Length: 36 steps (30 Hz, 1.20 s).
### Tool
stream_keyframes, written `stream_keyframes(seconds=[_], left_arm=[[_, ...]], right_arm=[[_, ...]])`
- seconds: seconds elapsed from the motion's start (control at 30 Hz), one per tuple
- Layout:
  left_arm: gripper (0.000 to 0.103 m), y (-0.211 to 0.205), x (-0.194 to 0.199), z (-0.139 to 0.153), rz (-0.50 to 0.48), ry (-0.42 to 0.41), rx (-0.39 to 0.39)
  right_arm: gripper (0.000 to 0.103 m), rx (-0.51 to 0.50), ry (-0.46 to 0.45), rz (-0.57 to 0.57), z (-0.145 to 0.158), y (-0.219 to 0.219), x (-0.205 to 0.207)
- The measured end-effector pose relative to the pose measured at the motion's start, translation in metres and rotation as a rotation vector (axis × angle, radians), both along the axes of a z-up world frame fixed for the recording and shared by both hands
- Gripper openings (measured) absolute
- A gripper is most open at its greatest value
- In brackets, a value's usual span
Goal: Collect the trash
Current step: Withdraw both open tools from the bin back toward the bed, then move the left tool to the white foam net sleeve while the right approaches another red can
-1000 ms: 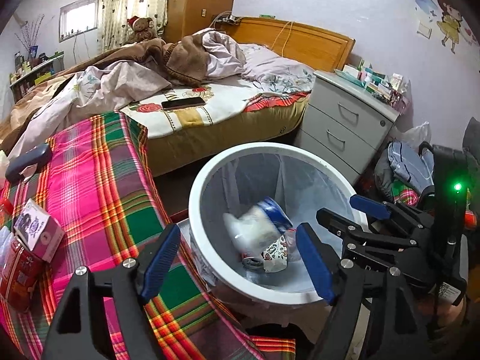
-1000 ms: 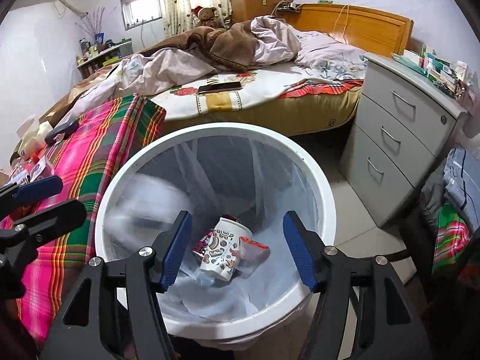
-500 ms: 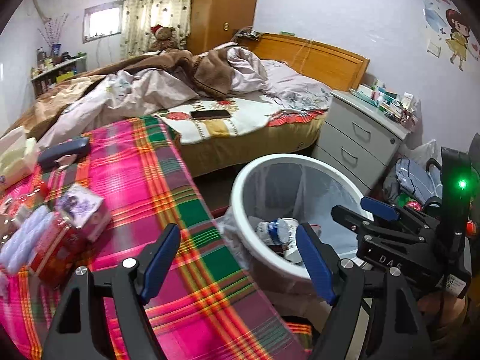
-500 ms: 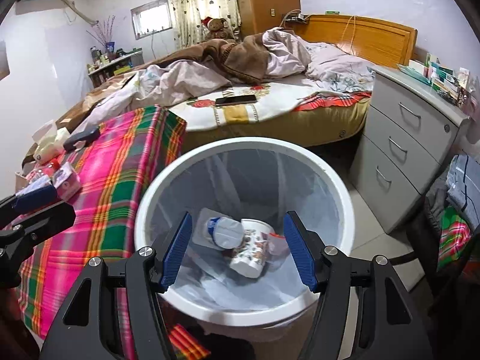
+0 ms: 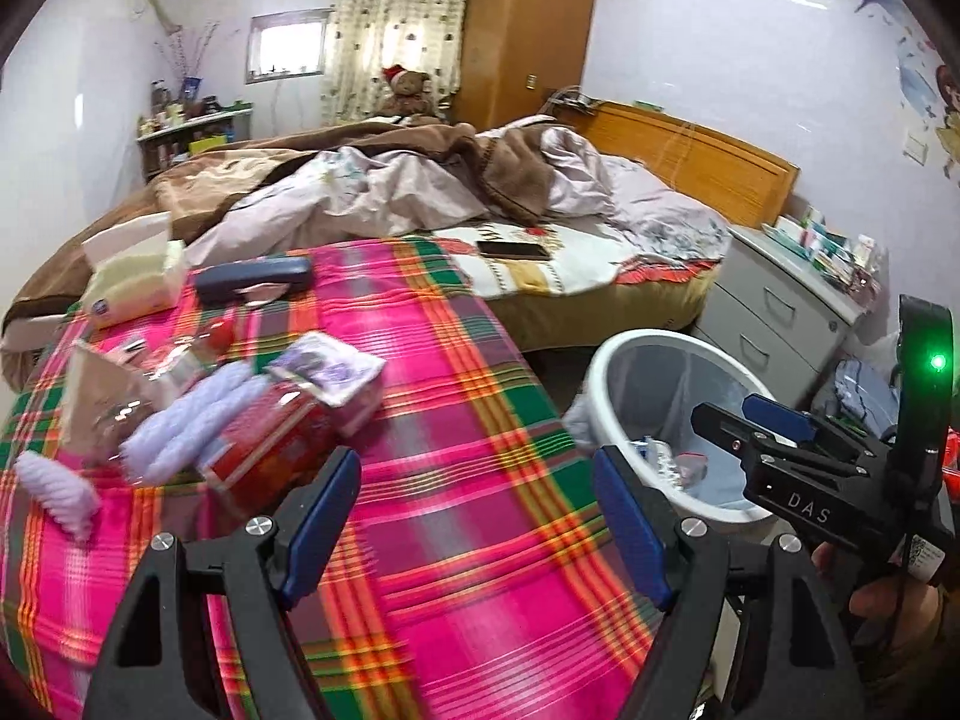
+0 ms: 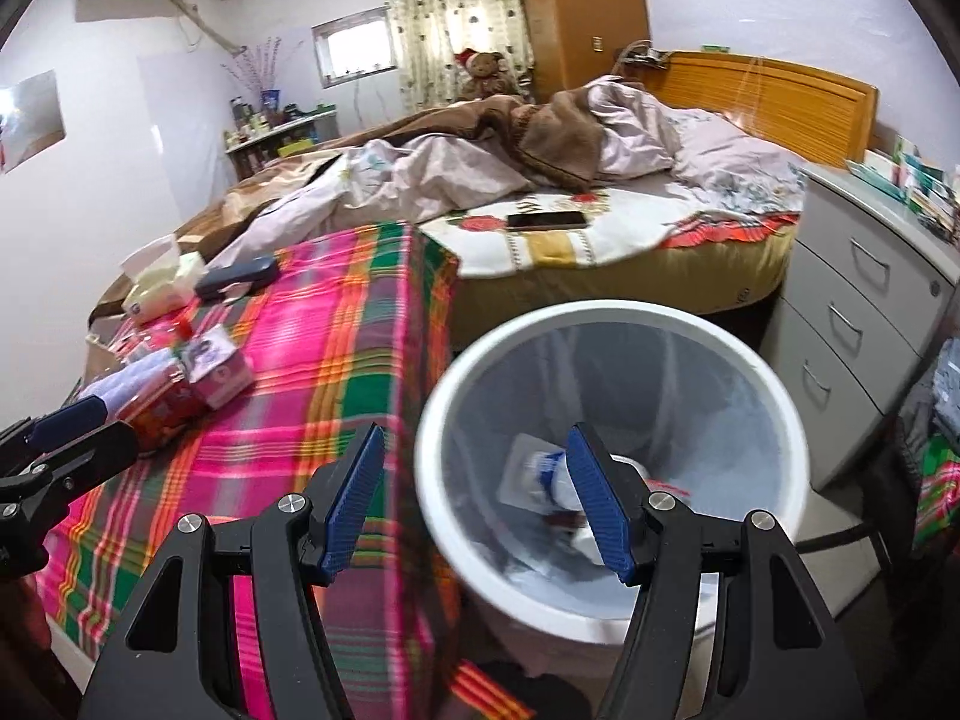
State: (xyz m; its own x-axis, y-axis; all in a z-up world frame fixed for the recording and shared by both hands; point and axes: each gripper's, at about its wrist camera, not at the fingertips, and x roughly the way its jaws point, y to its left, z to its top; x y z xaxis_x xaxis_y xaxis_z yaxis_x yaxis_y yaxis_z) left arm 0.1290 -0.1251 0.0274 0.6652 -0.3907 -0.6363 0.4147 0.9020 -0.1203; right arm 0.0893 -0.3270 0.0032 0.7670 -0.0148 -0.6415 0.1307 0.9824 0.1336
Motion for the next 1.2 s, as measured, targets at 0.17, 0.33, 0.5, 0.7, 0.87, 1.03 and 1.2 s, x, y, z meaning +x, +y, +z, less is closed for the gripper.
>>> stream_keyframes(seconds=[0.17,0.33,0.5,0.7,0.87,1.03,1.2], left_arm=[[0.081,0.039,0.001,-0.006,0.078,0.01,-0.007],[0.081,0.085,0.004,-0.011,0.185,0.026,-0.018],[0.081,0.13,0.007,-0.018,0.284,0.038,-0.029],[0.081,0.175,0.012,-0.025,0.385,0.065,-0.054],[0.081,0.201,0.022,-0.032,0.438,0.087,-0.041],[0.081,0.227,0.034,-0.042,0.478,0.128,-0.079],[0.081,0.242,0.047,-0.047,0.493,0.156,-0.103]], right_arm=[[0.065,0.005,0.001,0.059,0.001,0.026,0.009],[0.065,0.008,0.006,0.12,0.001,0.053,0.019],[0.065,0.021,0.01,0.173,0.002,0.079,0.03],[0.065,0.029,0.028,0.235,0.0,0.109,0.042],[0.065,0.059,0.055,0.266,-0.004,0.129,0.053],[0.065,0.116,0.097,0.265,-0.01,0.144,0.069],[0.065,0.146,0.121,0.242,-0.015,0.157,0.083]])
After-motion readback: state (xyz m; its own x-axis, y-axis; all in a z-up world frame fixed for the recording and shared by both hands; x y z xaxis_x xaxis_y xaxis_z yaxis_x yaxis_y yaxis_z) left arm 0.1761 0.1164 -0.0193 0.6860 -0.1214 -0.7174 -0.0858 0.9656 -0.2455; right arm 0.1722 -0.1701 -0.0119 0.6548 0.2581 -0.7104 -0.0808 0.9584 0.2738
